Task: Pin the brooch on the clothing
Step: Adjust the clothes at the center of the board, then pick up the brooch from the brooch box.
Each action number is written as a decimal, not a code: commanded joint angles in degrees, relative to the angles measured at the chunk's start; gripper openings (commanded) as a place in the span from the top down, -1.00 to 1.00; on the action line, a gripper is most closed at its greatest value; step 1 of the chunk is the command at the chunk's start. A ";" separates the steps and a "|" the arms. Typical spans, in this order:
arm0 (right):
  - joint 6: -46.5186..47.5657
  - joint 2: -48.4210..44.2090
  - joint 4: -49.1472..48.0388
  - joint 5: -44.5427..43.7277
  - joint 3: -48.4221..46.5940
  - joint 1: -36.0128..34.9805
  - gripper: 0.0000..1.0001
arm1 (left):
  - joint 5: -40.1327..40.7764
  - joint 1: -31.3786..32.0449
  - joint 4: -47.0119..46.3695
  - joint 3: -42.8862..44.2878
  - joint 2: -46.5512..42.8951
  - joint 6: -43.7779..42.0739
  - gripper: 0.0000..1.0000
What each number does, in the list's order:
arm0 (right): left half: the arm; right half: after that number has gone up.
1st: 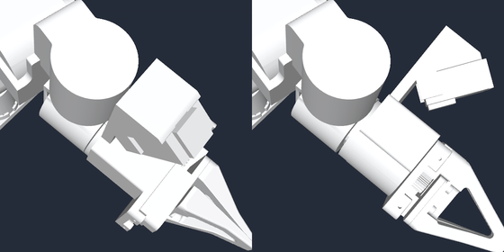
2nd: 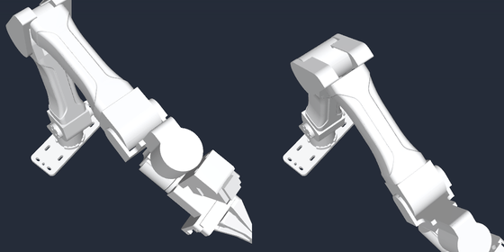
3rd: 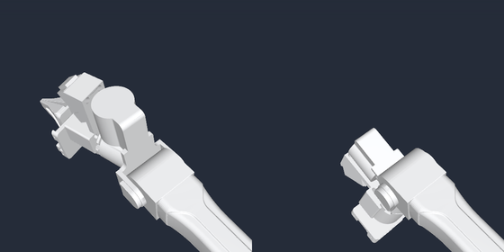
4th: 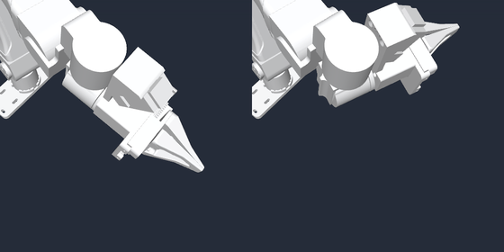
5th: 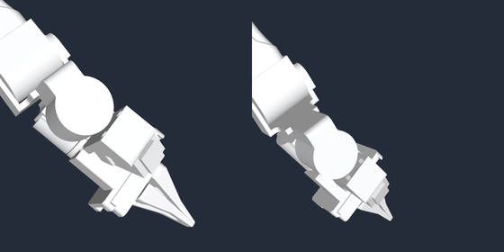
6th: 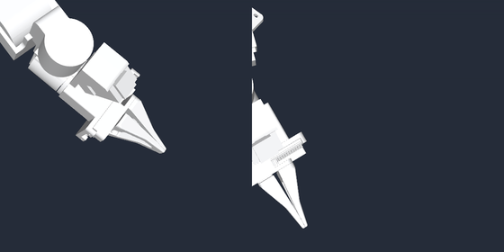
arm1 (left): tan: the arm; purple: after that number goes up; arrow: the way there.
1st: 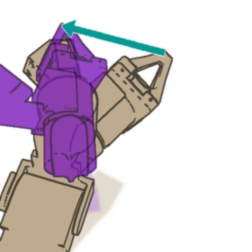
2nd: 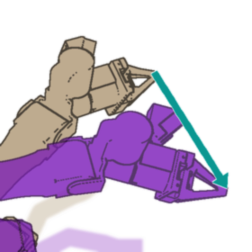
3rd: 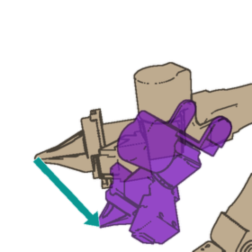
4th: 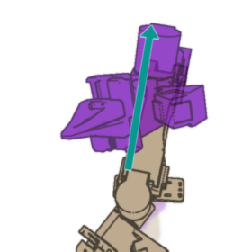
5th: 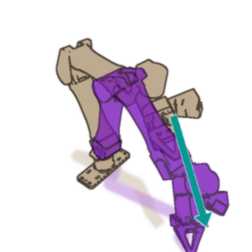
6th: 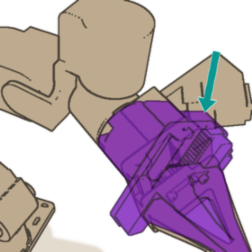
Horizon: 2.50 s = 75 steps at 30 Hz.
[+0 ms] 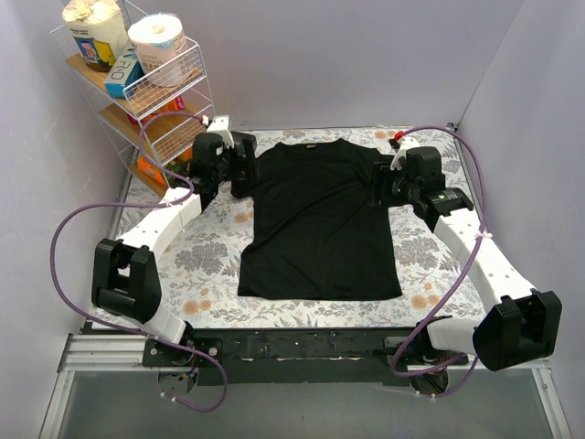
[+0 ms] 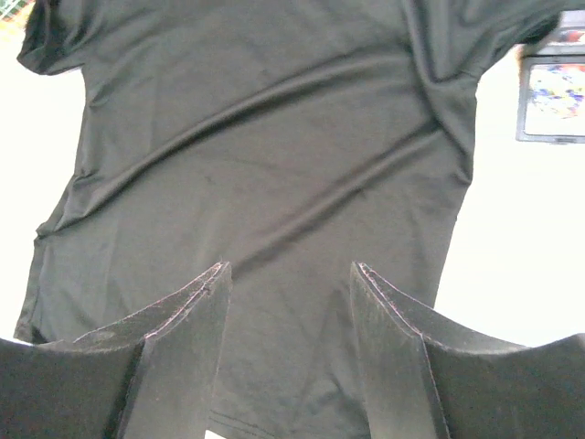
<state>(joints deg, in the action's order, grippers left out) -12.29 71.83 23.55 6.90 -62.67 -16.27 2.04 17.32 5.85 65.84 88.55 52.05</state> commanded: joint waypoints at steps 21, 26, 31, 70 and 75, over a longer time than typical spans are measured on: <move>3.41 24.92 -5.27 -5.49 -14.57 15.66 -0.11 | -12.24 -1.41 -2.95 -0.89 -4.97 -0.81 -0.96; 7.27 30.73 -7.28 -3.47 -15.99 18.38 -0.12 | -12.41 -1.41 -2.77 -0.63 -5.41 -1.25 -0.96; 8.34 36.70 -9.66 -2.33 -17.74 18.47 -0.18 | -13.47 -1.41 -2.68 -0.46 -4.97 -0.73 -0.96; 10.89 48.22 -14.85 -6.72 -21.17 16.89 -0.27 | -13.91 -1.50 -1.54 0.16 -5.23 -1.43 -0.95; 11.15 49.63 -13.71 -11.19 -22.49 16.36 -0.25 | -13.65 -1.41 -1.45 0.34 -5.41 -1.52 -0.95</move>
<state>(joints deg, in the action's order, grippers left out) -2.11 119.26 8.99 -0.21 -82.96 0.71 -11.38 16.08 4.29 64.40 86.13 50.85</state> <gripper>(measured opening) 0.627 0.975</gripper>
